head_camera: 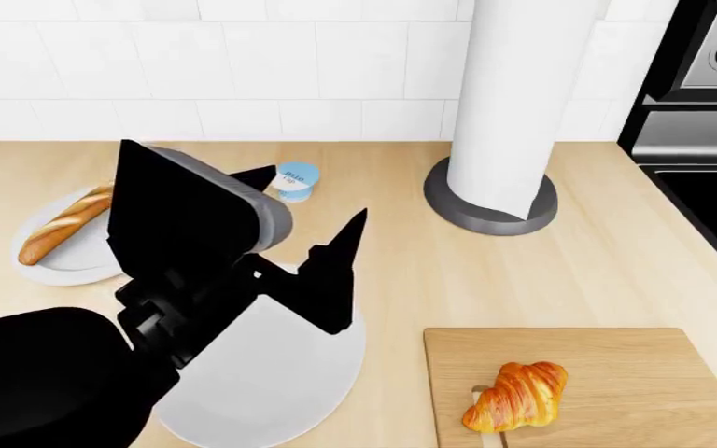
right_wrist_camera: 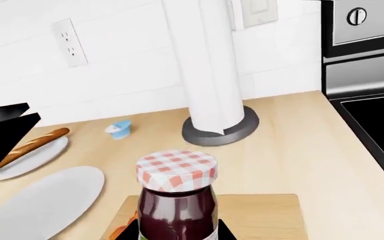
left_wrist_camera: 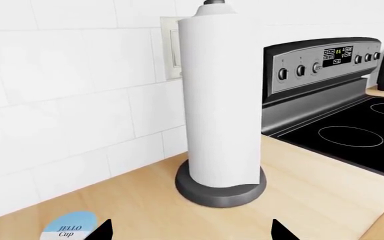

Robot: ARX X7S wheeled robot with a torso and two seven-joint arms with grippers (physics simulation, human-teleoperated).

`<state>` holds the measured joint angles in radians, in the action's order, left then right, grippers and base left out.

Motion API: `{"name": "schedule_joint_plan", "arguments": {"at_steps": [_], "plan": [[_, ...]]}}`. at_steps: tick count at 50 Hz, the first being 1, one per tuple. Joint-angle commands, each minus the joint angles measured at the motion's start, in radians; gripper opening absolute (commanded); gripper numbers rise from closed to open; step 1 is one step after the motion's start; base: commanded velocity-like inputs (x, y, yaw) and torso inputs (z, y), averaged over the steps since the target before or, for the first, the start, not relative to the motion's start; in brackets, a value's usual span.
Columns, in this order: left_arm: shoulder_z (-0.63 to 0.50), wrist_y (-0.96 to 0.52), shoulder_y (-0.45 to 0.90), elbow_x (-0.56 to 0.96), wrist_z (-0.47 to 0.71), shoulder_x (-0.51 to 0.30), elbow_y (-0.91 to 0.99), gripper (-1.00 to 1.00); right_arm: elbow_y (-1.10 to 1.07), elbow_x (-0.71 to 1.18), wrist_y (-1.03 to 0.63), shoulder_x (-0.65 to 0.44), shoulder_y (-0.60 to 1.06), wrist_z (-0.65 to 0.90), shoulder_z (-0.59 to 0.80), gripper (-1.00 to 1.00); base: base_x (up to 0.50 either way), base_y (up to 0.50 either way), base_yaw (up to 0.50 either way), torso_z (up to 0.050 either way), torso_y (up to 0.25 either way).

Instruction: From the different types of pastries on the counter, select a croissant and place it on the cutting board. Then retrieve a jar of jam from the cabinet and place it alongside the croissant on the cutting board.

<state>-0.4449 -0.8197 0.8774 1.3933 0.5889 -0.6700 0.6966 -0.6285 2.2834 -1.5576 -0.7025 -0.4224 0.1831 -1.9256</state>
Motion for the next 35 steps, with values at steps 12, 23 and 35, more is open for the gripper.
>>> {"name": "schedule_joint_plan", "arguments": {"at_steps": [12,23,35], "plan": [[-0.011,0.009,-0.008,-0.022,-0.015,0.006,-0.01,1.0,-0.166,-0.254,0.116,0.022,0.15,-0.041,0.298,-1.0,0.0,0.0,0.0,0.0,0.001],[-0.011,0.012,-0.008,-0.022,-0.017,0.003,-0.012,1.0,-0.189,-0.283,0.166,-0.005,0.182,0.0,0.404,-1.0,0.0,0.0,0.0,0.001,0.0],[-0.018,0.013,-0.006,-0.029,-0.021,0.006,-0.016,1.0,-0.208,-0.295,0.256,-0.033,0.255,0.042,0.478,-1.0,0.0,0.0,0.0,0.0,0.0]]}}
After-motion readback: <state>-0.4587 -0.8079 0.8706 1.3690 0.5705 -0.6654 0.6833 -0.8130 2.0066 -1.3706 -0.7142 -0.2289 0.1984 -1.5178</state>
